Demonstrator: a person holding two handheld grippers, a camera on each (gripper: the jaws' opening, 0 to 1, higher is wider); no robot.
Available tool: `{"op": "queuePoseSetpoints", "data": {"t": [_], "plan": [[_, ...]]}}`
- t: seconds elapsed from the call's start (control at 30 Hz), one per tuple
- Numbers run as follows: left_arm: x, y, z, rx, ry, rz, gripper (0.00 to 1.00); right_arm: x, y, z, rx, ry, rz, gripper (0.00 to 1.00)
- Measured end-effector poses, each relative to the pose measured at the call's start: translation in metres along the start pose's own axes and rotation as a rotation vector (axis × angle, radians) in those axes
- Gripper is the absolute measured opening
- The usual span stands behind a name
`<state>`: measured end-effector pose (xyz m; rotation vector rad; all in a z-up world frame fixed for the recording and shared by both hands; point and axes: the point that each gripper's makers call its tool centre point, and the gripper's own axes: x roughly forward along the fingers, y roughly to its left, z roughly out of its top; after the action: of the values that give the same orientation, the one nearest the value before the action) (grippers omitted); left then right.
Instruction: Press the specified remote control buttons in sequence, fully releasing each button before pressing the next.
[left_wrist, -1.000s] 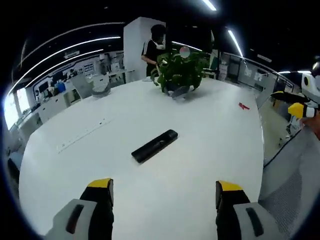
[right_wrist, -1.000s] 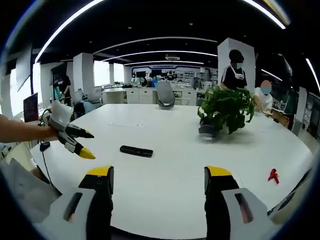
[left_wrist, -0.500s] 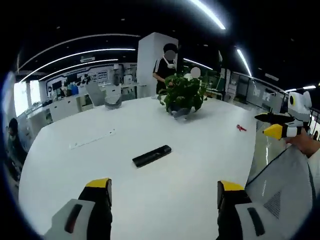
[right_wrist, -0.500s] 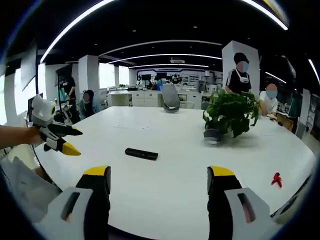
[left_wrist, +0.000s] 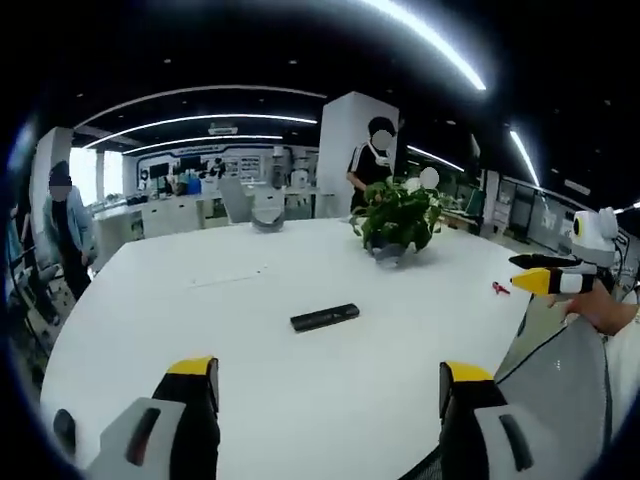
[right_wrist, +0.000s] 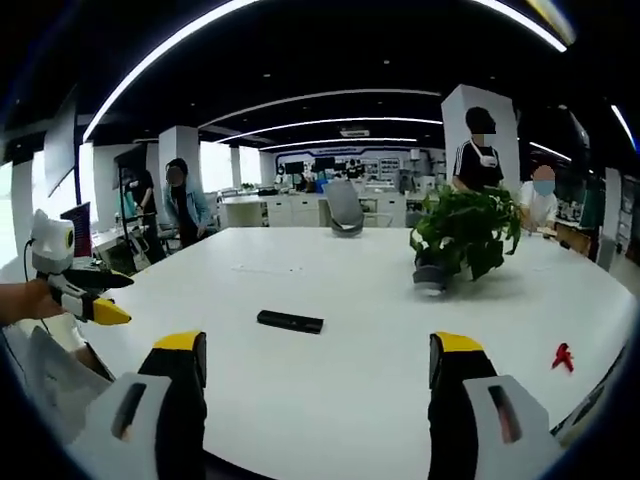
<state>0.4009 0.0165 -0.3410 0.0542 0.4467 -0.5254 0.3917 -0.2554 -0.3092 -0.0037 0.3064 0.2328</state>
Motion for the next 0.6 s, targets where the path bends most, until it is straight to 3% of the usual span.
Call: {"op": "queuePoseSetpoints", "data": {"t": [0.27,0.33,0.6], "plan": [[-0.013,0.007,-0.020,-0.029,0.005,0.042,0.94,0.001,0.002,-0.004,-0.030,0.022,0.004,0.92],[-0.014,0.009,-0.027,-0.008,0.051,0.062,0.94,0.001,0.002,-0.005,-0.037,0.029,0.003,0.91],[-0.017,0.011,-0.022,-0.012,0.012,0.086,0.93,0.002,0.003,-0.007,-0.039,0.043,0.009,0.92]]}}
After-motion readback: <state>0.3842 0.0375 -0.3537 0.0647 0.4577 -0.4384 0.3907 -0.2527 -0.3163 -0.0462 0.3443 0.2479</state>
